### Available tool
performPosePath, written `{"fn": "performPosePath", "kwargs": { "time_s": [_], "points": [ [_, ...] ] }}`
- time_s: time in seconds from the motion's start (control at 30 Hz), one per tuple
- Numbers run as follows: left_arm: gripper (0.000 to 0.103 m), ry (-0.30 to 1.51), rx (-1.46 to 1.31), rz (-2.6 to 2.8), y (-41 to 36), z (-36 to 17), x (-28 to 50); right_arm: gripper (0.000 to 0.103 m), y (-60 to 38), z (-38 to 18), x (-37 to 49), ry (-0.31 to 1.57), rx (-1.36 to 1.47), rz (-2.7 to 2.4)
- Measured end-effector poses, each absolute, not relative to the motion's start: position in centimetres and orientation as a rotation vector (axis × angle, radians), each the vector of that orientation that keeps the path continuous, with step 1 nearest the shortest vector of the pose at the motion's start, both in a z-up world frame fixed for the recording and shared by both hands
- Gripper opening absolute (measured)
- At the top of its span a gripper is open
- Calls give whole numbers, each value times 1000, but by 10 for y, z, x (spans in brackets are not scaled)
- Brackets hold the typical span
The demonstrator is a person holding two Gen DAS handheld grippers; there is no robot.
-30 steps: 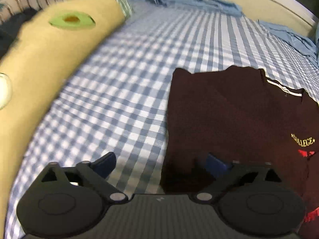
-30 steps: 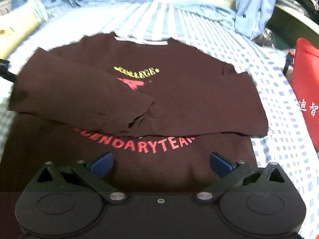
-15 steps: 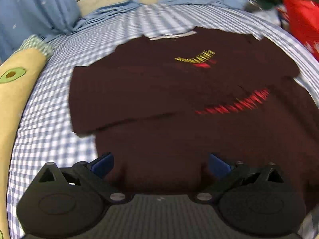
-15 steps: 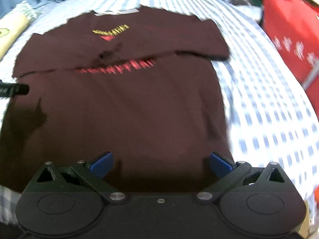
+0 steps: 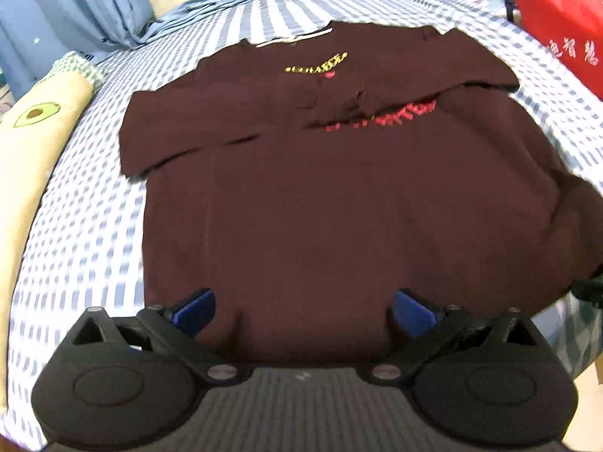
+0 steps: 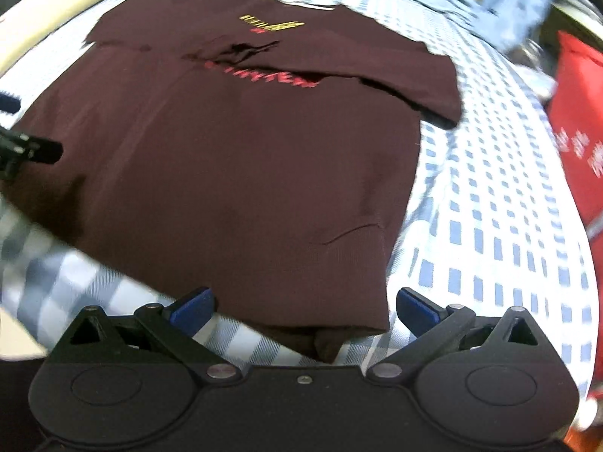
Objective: Fold small clothes
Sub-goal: 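Move the right gripper to the sweatshirt hem and grasp it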
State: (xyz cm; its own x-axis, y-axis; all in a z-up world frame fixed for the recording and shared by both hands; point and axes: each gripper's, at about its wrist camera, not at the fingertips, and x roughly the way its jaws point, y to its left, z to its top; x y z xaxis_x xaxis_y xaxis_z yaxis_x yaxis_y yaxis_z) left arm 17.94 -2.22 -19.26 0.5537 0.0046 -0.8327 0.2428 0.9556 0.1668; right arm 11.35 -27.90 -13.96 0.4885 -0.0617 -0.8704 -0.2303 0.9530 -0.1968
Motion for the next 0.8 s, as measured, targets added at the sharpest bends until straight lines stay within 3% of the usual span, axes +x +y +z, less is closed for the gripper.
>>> {"fn": "performPosePath", "kwargs": {
  "time_s": [0.33,0.67,0.8],
  "points": [
    [102,1004,288,-43,-17,-202,144,103,-264,-167,69,932,-792,331],
    [102,982,272,-16,-15,-194,127,102,-246,-186,42,727,-1056,290],
    [102,988,254,-7,-14,-195,123,102,-247,-188,41,734,-1073,250]
  ]
}}
